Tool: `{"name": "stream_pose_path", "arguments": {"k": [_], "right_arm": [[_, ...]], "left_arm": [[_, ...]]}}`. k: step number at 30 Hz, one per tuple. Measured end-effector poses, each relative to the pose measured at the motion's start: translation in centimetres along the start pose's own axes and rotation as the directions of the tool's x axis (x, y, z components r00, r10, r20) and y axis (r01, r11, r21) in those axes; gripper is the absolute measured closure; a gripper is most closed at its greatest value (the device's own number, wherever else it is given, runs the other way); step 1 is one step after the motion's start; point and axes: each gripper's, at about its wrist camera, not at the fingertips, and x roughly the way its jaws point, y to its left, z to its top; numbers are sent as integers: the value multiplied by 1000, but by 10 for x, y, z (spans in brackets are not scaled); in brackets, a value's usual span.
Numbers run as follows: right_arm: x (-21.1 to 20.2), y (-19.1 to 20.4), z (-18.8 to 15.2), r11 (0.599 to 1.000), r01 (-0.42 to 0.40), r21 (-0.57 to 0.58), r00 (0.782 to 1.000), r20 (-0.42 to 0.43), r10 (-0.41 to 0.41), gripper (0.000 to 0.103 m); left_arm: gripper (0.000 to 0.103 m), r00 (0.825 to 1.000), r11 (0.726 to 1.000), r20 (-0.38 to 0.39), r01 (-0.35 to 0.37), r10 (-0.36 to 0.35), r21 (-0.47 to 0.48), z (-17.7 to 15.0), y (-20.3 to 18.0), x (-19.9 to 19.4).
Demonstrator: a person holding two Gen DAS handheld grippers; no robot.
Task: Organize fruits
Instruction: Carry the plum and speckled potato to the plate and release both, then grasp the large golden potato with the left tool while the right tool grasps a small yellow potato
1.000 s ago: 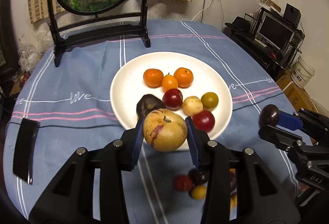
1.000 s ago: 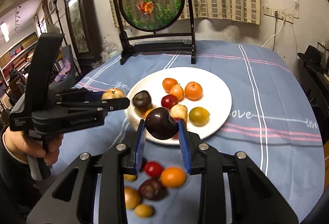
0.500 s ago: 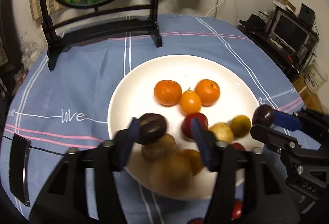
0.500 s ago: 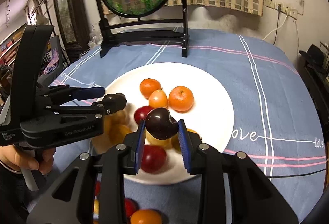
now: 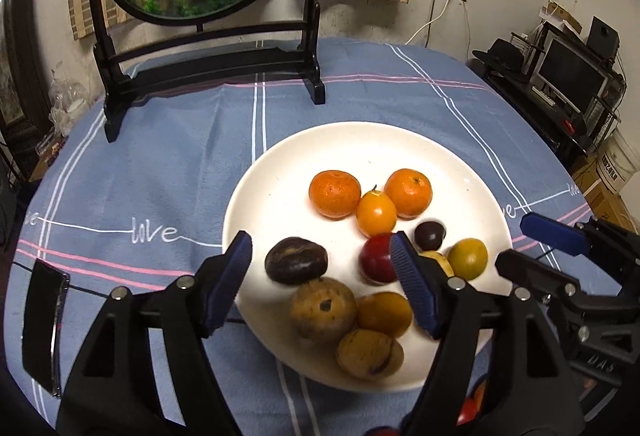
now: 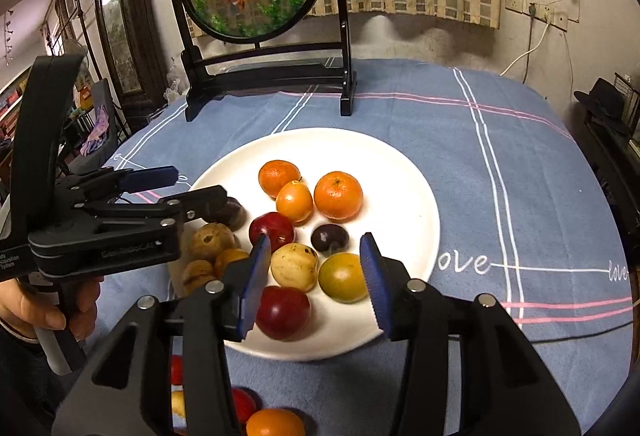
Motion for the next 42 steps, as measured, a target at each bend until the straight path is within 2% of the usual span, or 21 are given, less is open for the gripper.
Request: {"name": "stream_pose_path", "arguments": {"k": [11,20,33,42], "right_arm": [[-46,0,-37,999,16,50,1000,15,-16,52],[-77,7,-85,997,33,71,999,-1,-33,44],[-92,7,-155,992,35,122,996,-81,-25,40],[-89,19,-171,996,18,88,993,-114,-7,39]], "left_arm": [[27,999,1000,31,19,-20,17,-34,-10,-56],[25,999,999,28,42,-42,19,-88,-21,-96],[24,997,997,-37,73,-73,7,-154,-35,-113],[24,992,995,-99,86,-81,43,-178,-52,-103]]}}
